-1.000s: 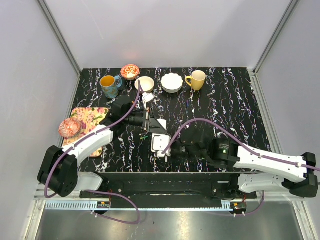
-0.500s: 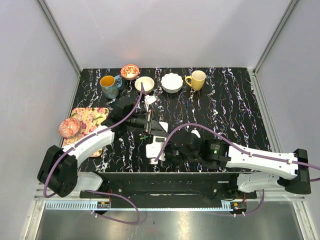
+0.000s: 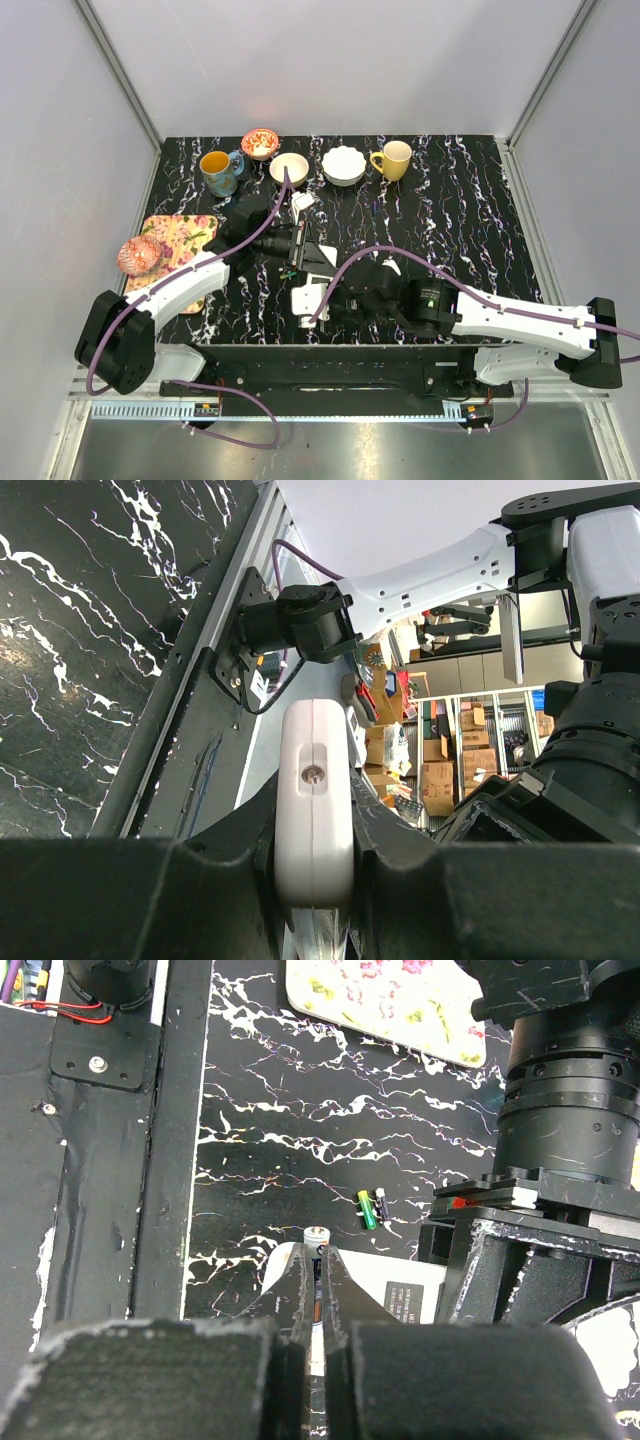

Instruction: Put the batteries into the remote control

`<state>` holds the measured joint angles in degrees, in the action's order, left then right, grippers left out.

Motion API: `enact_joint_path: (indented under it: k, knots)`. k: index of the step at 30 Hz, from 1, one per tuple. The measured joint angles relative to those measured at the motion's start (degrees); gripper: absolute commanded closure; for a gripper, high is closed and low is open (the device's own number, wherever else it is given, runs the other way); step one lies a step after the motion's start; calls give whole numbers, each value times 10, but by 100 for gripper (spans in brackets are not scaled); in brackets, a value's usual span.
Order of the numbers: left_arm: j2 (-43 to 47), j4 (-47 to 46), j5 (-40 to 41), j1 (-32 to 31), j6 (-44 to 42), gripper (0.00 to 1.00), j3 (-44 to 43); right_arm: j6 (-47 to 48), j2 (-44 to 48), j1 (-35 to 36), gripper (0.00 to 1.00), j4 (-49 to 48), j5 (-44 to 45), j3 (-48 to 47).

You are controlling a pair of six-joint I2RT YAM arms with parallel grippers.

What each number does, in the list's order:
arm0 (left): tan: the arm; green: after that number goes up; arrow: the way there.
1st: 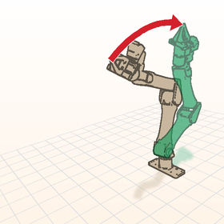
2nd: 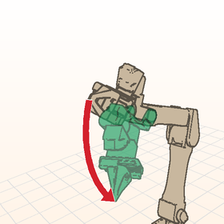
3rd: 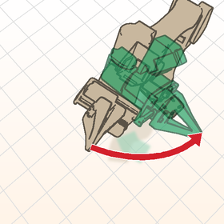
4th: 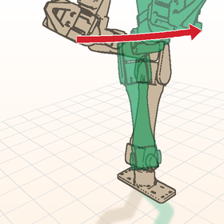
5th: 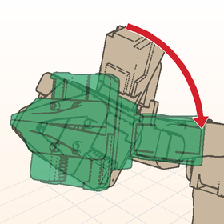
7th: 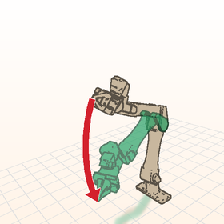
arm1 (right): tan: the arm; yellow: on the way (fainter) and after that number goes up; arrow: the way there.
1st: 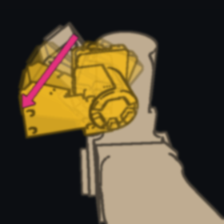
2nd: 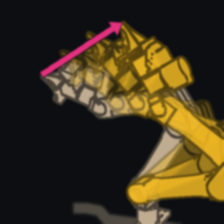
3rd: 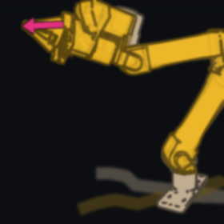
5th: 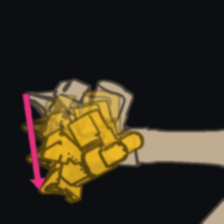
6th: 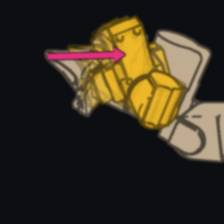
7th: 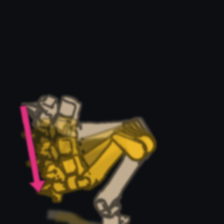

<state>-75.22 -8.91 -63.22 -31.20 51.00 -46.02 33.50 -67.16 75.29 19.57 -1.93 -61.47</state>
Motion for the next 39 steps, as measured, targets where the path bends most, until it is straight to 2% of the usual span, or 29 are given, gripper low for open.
enact_joint_path:
  k: [39]
  knots:
    - [20, -13, 2, 0, 9, 100, -9, -40, 20, 0, 100, 1, 7, 21]
